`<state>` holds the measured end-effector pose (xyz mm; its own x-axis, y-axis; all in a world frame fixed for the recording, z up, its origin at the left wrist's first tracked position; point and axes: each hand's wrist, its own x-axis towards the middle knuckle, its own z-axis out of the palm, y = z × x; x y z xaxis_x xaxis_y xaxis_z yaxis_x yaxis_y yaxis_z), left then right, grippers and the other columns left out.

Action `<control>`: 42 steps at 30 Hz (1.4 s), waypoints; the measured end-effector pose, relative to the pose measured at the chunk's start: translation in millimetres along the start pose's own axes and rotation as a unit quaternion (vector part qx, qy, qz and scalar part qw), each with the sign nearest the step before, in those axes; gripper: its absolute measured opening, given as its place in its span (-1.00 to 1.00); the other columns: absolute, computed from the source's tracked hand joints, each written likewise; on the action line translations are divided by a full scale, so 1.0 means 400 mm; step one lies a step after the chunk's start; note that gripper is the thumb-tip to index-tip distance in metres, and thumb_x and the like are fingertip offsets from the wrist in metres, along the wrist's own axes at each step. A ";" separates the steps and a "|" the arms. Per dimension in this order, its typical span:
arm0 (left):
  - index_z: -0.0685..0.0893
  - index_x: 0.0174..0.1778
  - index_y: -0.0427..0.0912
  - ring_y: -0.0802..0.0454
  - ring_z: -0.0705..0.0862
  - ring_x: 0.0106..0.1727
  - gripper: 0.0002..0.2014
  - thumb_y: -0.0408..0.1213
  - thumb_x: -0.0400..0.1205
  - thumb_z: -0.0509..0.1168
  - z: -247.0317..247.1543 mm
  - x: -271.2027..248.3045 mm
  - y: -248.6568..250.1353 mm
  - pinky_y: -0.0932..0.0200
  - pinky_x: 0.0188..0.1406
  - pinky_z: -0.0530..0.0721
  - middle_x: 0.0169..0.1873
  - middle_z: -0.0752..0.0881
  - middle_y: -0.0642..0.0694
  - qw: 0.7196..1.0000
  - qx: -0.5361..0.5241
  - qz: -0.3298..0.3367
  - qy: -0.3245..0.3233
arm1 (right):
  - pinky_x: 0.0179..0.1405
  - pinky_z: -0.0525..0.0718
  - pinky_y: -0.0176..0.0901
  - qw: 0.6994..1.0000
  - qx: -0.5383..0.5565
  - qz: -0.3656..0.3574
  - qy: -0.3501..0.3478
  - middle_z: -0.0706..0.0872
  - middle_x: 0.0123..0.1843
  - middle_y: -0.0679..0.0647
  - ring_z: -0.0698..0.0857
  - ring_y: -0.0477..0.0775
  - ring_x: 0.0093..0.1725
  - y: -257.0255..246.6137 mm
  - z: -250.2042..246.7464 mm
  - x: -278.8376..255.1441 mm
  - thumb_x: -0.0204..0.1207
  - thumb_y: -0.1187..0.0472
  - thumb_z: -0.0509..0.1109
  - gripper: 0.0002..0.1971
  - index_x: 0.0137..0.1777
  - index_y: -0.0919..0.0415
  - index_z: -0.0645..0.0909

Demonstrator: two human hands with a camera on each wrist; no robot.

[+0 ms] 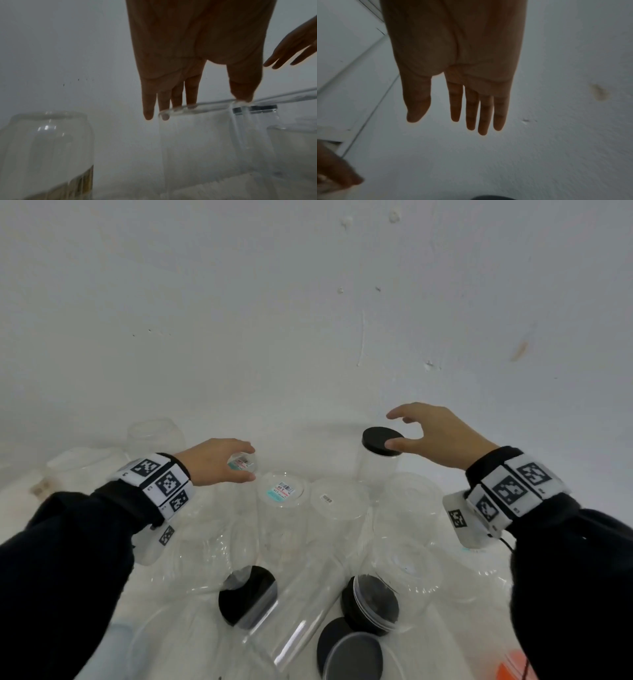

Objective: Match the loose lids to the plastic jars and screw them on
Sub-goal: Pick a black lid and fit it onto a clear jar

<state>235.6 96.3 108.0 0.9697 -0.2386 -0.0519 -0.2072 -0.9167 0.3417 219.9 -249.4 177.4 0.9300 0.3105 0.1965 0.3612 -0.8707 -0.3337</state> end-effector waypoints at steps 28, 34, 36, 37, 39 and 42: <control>0.05 0.61 0.07 -0.02 0.28 0.50 -0.02 0.04 0.37 0.50 0.385 -0.403 0.240 0.04 0.38 0.46 0.54 0.23 -0.03 0.996 -0.056 -0.049 0.043 | 0.53 0.27 0.01 0.980 -0.050 -0.101 -0.164 0.05 0.67 -0.06 0.03 0.10 0.64 0.008 0.280 -0.342 0.49 0.31 0.41 -0.47 0.44 0.05 0.41; 0.20 0.57 0.08 0.01 0.38 0.41 -0.10 -0.04 0.35 0.53 0.393 -0.437 0.257 0.09 0.36 0.46 0.44 0.39 -0.01 0.982 -0.138 -0.066 0.108 | 0.53 0.20 -0.16 0.982 -0.026 -0.127 -0.140 0.13 0.66 0.00 0.07 0.06 0.63 0.022 0.264 -0.390 0.46 0.49 0.37 -0.49 0.38 0.13 0.49; 0.23 0.56 0.10 0.05 0.42 0.38 -0.12 -0.08 0.35 0.55 0.390 -0.457 0.277 0.15 0.34 0.47 0.39 0.41 0.07 0.972 -0.183 -0.062 0.134 | 0.49 0.30 -0.16 0.981 -0.030 -0.139 -0.129 0.16 0.65 -0.02 0.09 0.02 0.62 0.026 0.255 -0.413 0.46 0.55 0.30 -0.50 0.34 0.13 0.52; 0.24 0.55 0.11 0.07 0.44 0.35 -0.13 -0.11 0.36 0.55 0.388 -0.469 0.289 0.20 0.30 0.46 0.35 0.41 0.11 0.964 -0.213 -0.061 0.147 | 0.45 0.36 -0.13 0.981 -0.035 -0.144 -0.125 0.18 0.64 -0.04 0.10 0.01 0.62 0.027 0.250 -0.425 0.45 0.56 0.28 -0.51 0.32 0.13 0.53; 0.29 0.52 0.12 0.08 0.49 0.30 -0.15 -0.18 0.35 0.57 0.388 -0.491 0.315 0.26 0.18 0.46 0.35 0.43 0.13 0.943 -0.283 -0.060 0.168 | 0.39 0.43 -0.10 0.980 -0.042 -0.152 -0.121 0.21 0.62 -0.07 0.13 0.00 0.60 0.026 0.241 -0.448 0.45 0.55 0.26 -0.55 0.27 0.14 0.56; 0.33 0.50 0.16 0.12 0.55 0.23 -0.17 -0.19 0.34 0.58 0.397 -0.522 0.349 0.29 0.01 0.49 0.37 0.47 0.15 0.918 -0.346 -0.056 0.185 | 0.37 0.37 -0.24 0.976 -0.055 -0.177 -0.111 0.30 0.59 -0.07 0.21 0.01 0.57 0.026 0.232 -0.476 0.47 0.48 0.30 -0.64 0.20 0.16 0.61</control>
<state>-16.5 -32.6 17.6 0.9839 0.0870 0.1561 -0.0968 -0.4748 0.8748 52.8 -282.2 51.1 0.7449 0.6632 0.0722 0.6639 -0.7263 -0.1781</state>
